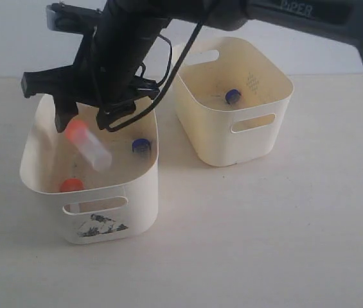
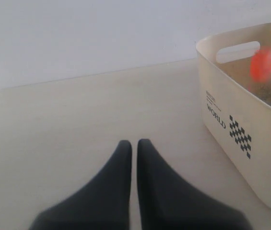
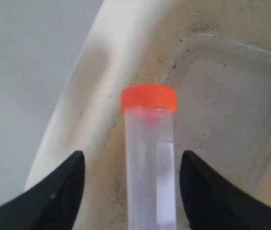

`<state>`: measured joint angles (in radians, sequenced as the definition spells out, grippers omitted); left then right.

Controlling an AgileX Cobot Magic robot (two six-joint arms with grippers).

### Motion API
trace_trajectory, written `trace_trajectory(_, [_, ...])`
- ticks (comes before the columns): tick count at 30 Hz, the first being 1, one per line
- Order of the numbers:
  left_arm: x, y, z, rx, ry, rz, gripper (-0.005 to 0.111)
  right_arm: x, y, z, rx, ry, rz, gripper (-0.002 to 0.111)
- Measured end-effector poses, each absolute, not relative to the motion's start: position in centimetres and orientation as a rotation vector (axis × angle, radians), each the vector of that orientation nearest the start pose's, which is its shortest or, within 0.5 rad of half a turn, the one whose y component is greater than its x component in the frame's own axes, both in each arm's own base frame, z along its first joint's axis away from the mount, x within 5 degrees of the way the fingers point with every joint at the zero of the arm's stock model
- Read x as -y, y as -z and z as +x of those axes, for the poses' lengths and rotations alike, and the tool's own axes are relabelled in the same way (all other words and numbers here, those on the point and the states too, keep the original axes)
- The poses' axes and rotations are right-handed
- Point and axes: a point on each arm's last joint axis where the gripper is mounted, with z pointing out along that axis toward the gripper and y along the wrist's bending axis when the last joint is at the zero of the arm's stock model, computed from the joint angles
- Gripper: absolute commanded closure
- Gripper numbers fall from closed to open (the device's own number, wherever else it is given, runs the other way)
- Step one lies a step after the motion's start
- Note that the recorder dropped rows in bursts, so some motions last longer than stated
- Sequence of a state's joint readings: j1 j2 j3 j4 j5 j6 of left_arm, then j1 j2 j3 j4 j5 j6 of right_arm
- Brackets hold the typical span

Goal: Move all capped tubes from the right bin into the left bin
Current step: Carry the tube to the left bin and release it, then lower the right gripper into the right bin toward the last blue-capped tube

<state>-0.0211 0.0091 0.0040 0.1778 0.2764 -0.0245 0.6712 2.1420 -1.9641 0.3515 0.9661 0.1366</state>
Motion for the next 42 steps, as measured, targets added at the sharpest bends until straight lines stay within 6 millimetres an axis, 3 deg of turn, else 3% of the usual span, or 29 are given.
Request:
trace_trajectory(6, [-0.3,-18.7,5.6,-1.767,-0.134,0.114,0.102,-32.1,-25.2,36.5,-2.687,-0.680,-0.543,0.043])
trace_trajectory(10, [-0.3,-18.7,5.6,-1.767,-0.134,0.114,0.102,-31.1,-25.5,36.8,-2.668,-0.515,-0.611,0.043])
trace_trajectory(15, [-0.3,-18.7,5.6,-1.767,-0.134,0.114,0.102,-26.3,-28.7,38.4,-2.601,-0.257,-0.571,0.045])
trace_trajectory(20, [-0.3,-18.7,5.6,-1.767,-0.134,0.114,0.102,-20.5,-30.5,41.8,-2.517,-0.182,-0.392,0.077])
trace_trajectory(23, [-0.3,-18.7,5.6,-1.767,-0.134,0.114,0.102,-17.8,-30.5,43.9,-2.448,-0.173,-0.304,0.081])
trace_trajectory(28, [-0.3,-18.7,5.6,-1.767,-0.134,0.114,0.102,-14.7,-27.8,47.0,-2.425,-0.123,-0.227,0.081])
trace_trajectory(32, [-0.3,-18.7,5.6,-1.767,-0.134,0.114,0.102,-14.0,-22.6,48.6,-2.503,0.008,-0.287,0.081])
trace_trajectory(35, [-0.3,-18.7,5.6,-1.767,-0.134,0.114,0.102,-13.8,-21.7,49.0,-2.501,0.062,-0.317,0.081])
trace_trajectory(39, [-0.3,-18.7,5.6,-1.767,-0.134,0.114,0.102,-13.7,-20.4,49.3,-2.518,0.095,-0.321,0.058])
trace_trajectory(42, [-0.3,-18.7,5.6,-1.767,-0.134,0.114,0.102,-13.7,-18.5,49.6,-2.549,0.117,-0.329,0.057])
